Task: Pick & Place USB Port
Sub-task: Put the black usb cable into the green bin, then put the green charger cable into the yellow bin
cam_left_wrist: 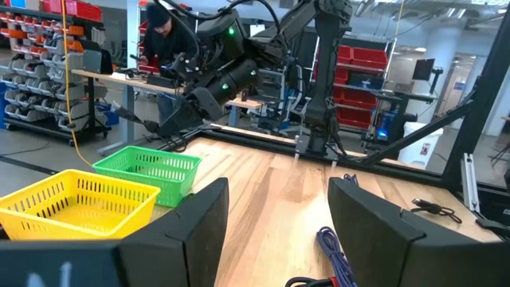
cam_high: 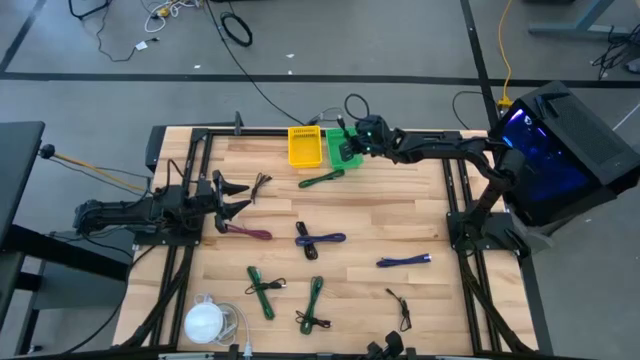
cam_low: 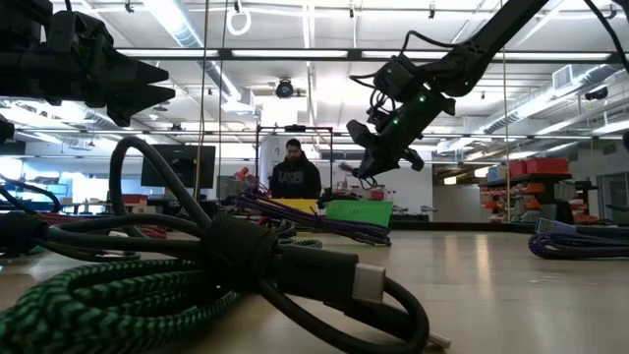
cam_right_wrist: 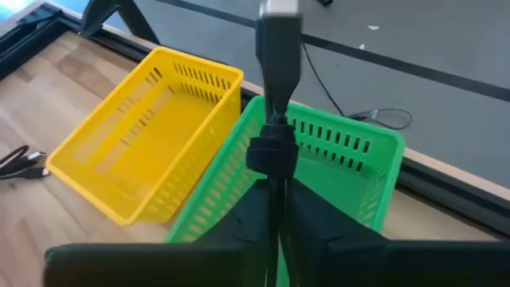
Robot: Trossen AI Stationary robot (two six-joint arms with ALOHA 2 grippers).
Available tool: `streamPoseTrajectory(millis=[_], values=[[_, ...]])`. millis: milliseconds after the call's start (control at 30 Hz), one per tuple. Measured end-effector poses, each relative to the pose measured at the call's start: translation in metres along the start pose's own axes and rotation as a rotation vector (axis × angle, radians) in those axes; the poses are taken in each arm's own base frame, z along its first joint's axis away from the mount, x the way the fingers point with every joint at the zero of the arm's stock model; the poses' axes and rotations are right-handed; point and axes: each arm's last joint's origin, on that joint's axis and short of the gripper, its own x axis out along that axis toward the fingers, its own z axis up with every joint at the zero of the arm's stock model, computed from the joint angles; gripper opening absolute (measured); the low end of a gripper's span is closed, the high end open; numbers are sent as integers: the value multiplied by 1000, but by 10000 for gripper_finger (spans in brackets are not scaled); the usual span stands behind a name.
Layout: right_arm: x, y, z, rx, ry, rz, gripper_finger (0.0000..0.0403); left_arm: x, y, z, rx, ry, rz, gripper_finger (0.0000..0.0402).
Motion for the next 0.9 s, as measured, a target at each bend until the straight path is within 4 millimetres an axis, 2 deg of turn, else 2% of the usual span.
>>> streamPoseTrajectory(millis=[300, 400, 567, 733, 900], values=[[0, 0, 2, -11, -27, -18, 125, 0, 0, 0, -5, 0, -1, 220], [0, 4, 5, -43, -48, 54, 140, 0, 0, 0, -4, 0, -1, 220], [-5, 29, 4, -169, -64, 317, 146, 0, 0, 0, -5, 0, -1, 220], [-15, 62, -15, -334, -6, 475, 134, 0, 0, 0, -3, 0, -1, 220], [-26, 89, -36, -479, 37, 537, 123, 0, 0, 0, -2, 0, -1, 220]])
